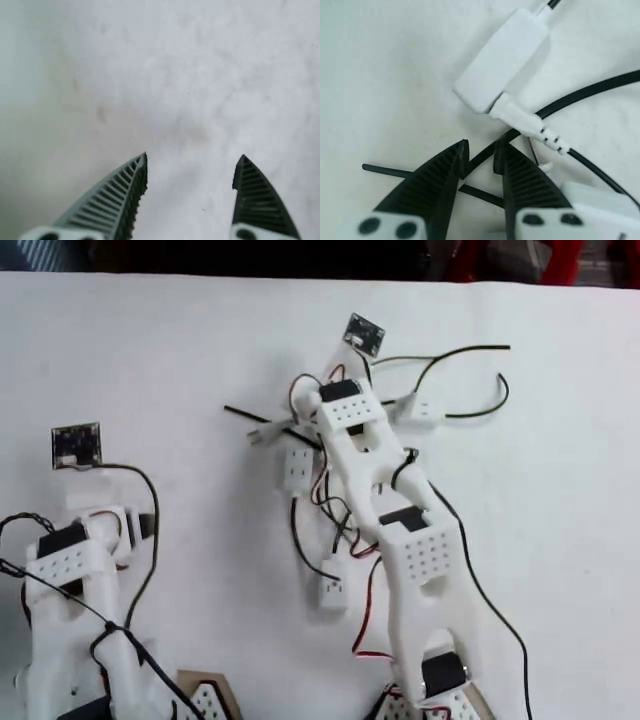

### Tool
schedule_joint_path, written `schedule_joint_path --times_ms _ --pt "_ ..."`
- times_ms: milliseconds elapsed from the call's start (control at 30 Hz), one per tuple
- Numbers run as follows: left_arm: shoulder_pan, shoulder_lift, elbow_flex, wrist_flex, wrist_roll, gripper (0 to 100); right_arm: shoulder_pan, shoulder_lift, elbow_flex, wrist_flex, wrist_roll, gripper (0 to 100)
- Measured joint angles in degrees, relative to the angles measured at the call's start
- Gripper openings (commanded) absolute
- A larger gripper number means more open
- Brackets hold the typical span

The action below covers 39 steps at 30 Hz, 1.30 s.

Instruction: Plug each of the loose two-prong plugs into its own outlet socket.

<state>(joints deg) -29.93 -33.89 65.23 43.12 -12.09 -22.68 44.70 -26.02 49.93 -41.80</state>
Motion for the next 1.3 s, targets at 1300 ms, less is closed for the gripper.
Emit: schedule_joint_path --times_ms 1300 --pt "0.00 0.00 0.00 0.00 0.00 27 0.35 -1.41 -0.26 5.45 23.38 1.9"
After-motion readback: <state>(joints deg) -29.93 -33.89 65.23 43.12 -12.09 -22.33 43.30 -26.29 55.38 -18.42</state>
